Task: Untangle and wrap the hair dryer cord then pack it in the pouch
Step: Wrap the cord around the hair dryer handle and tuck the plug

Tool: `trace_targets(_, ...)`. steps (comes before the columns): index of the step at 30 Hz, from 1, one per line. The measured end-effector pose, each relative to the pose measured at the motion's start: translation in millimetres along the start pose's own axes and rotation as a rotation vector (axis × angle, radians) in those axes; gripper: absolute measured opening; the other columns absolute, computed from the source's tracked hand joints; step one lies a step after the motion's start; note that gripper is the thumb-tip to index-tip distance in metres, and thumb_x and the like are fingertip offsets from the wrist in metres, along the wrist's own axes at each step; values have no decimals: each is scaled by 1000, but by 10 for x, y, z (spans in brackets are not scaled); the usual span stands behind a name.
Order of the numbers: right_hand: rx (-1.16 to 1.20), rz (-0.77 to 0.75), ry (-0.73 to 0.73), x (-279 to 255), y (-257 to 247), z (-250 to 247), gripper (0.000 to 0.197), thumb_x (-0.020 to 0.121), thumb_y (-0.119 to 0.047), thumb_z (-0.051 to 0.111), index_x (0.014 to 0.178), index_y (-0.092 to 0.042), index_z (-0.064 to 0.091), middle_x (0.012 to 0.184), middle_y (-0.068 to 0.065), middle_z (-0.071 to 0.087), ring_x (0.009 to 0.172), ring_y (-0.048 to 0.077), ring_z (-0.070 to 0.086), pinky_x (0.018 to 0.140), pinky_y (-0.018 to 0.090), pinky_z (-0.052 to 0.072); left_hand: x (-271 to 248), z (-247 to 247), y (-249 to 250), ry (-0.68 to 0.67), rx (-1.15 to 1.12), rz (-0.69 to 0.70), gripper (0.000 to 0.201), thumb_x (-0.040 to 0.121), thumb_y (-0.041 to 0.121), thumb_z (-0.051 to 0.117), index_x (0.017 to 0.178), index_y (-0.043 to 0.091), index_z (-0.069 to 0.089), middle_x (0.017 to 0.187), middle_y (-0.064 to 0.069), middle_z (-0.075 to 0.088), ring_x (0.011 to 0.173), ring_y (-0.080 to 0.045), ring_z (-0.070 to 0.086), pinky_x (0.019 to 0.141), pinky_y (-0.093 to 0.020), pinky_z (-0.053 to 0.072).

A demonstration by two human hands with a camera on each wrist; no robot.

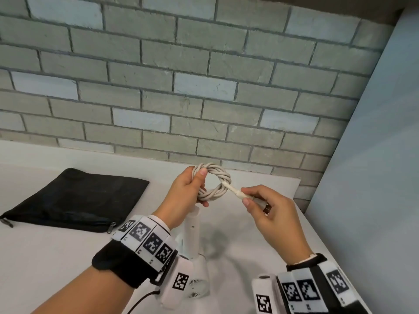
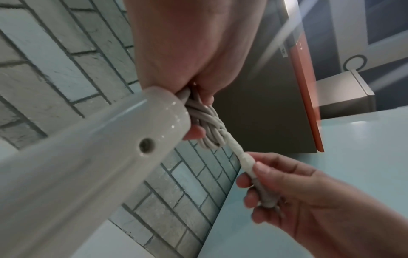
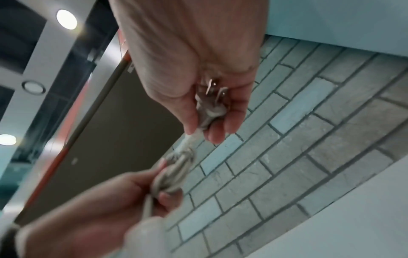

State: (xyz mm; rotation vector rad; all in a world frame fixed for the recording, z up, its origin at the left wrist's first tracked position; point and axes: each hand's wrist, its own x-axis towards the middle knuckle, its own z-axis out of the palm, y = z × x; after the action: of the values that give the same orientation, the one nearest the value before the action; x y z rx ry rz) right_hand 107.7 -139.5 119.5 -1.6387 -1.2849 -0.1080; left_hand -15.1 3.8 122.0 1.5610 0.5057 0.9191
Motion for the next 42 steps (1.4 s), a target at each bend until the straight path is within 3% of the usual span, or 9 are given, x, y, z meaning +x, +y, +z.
trace_targets(5, -113, -56, 32, -78, 137, 180, 11, 80, -30, 61, 81, -19, 58, 71, -3, 63, 66, 15, 56, 54, 29, 46, -20, 30, -42, -9, -83, -46, 32, 95, 35, 37, 76, 11, 43, 70, -9, 46, 42, -11, 54, 53, -26, 43)
trace_targets(8, 85, 41, -9, -96, 162, 251, 11, 81, -22, 66, 81, -21, 55, 77, -3, 65, 71, 13, 58, 56, 21, 44, -22, 22, -45, -33, -137, -74, 32, 95, 37, 38, 78, 10, 46, 69, -4, 47, 48, -12, 57, 64, -35, 47)
trace_targets(12, 364, 167, -79, -82, 183, 239, 17, 80, -32, 63, 94, -27, 54, 91, 2, 67, 79, 16, 62, 69, 35, 50, 14, -38, -3, -73, -214, -145, 31, 94, 33, 41, 74, 11, 48, 67, -3, 47, 55, -14, 56, 65, -33, 55)
trace_targets(18, 583, 219, -493, -179, 281, 218, 62, 65, -33, 68, 120, -19, 44, 112, 4, 61, 101, 7, 57, 83, 23, 49, 22, -85, 117, -194, -67, -174, 32, 94, 33, 41, 71, 13, 47, 69, -4, 44, 57, -14, 46, 57, -23, 47)
trace_targets(24, 307, 233, -764, -300, 384, 617, 75, 71, -34, 73, 128, -49, 26, 135, -11, 45, 123, 0, 43, 101, 26, 40, -19, -97, 197, -294, -52, -197, 32, 96, 30, 37, 71, 12, 47, 69, -1, 47, 62, -15, 46, 64, -26, 48)
trace_targets(29, 318, 231, -747, -298, 395, 955, 50, 83, -39, 54, 129, -34, 36, 128, -3, 53, 117, 12, 52, 101, 35, 43, -46, -177, 237, -319, 17, -176, 30, 95, 30, 36, 72, 13, 46, 68, 0, 44, 59, -11, 41, 58, -19, 40)
trace_targets(34, 301, 196, -692, -217, 403, 976, 37, 83, -28, 58, 118, -28, 47, 113, 3, 59, 104, 13, 57, 93, 27, 47, -44, -382, 257, -280, -43, -211, 29, 96, 25, 36, 73, 11, 46, 70, -2, 46, 68, -15, 48, 69, -25, 45)
trace_targets(37, 24, 41, -641, -106, 487, 847, 42, 88, -19, 56, 128, -20, 44, 106, -1, 52, 100, 16, 54, 88, 26, 43, -41, -541, 166, -247, 52, -270, 28, 95, 27, 38, 75, 9, 46, 73, -5, 46, 80, -19, 53, 76, -27, 50)
trace_targets(42, -508, -32, -692, -16, 655, 675, 48, 89, -32, 52, 134, -36, 36, 108, -3, 49, 106, 18, 49, 87, 34, 31, -85, -651, -203, -267, 115, -471, 26, 95, 24, 41, 76, 8, 49, 75, -7, 52, 75, -19, 57, 68, -22, 58)
